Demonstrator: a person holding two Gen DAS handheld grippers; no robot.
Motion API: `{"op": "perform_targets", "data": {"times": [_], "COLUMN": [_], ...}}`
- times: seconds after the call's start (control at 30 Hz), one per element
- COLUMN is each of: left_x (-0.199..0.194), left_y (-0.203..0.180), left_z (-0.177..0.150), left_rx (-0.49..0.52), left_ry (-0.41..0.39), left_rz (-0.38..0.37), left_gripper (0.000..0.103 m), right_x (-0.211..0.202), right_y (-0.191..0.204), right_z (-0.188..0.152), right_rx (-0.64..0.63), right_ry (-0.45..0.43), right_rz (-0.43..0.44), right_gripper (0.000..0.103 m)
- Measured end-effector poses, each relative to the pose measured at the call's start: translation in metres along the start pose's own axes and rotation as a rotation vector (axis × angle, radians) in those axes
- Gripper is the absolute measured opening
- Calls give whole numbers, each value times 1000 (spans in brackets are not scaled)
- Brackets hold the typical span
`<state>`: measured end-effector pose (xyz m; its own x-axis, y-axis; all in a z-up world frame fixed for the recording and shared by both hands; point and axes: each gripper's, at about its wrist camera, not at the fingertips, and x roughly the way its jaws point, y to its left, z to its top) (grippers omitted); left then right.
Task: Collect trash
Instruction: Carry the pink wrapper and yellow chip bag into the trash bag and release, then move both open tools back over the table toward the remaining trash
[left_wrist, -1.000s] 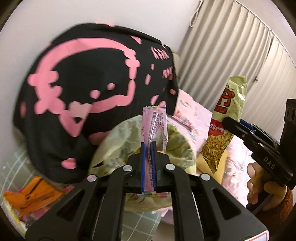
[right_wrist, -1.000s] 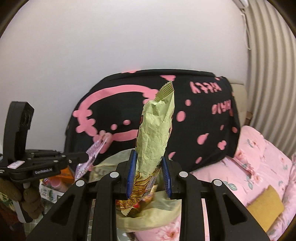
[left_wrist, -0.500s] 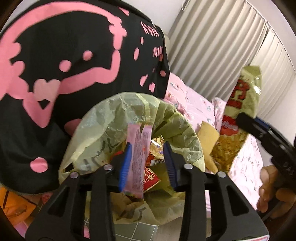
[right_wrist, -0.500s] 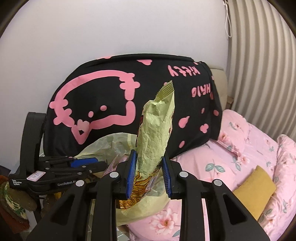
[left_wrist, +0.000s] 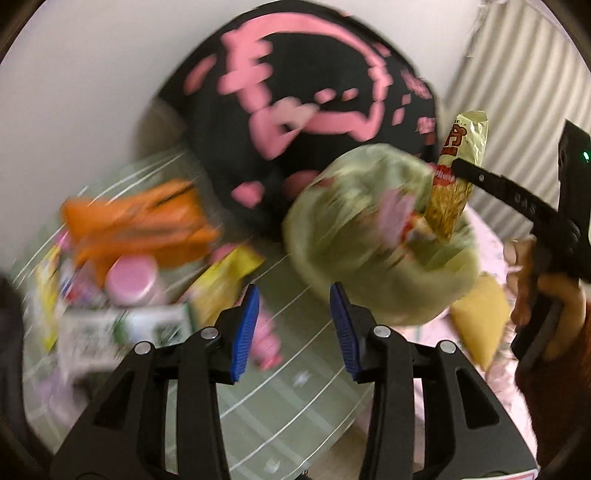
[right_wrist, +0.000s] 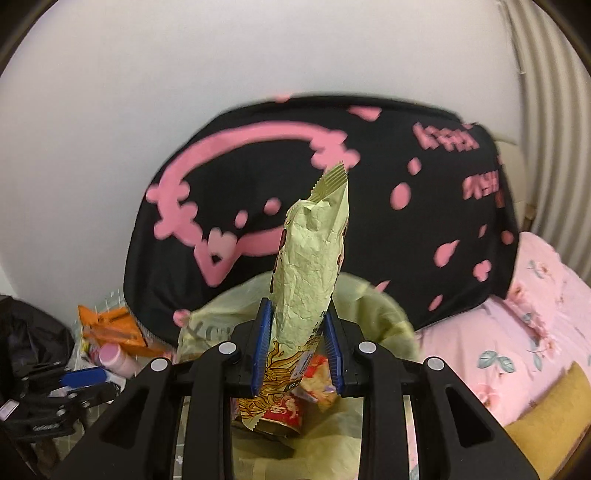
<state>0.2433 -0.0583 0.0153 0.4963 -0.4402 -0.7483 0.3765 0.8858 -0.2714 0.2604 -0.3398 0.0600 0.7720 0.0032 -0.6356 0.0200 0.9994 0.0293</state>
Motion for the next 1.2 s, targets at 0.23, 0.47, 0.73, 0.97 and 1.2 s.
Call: {"op": "perform_targets", "data": {"times": [0.23,0.47,0.73,0.97,1.2], "left_x": [-18,-29,-49,-66,-54], "left_y": [17,30,56,103,154], "left_z": [-22,-40,-58,-75,-96], "left_rx": [-37,-49,-92,-162,-175], "left_ry": [-2,1,-46,-81,-56], "left_rz": [80,99,161,251,335], "left_gripper": [38,38,38,38,39], "right_x": [56,48,-12,-41,-24], "right_y": [-6,-3,13,49,111], "right_z": [-21,-34,-35,-46,-87], "right_rx": [3,-5,-58,-51,-57], "right_ry": [203,191,23,-23,44], "right_rz": [-2,-11,-47,48,145], "right_gripper": [27,35,47,47,47]}}
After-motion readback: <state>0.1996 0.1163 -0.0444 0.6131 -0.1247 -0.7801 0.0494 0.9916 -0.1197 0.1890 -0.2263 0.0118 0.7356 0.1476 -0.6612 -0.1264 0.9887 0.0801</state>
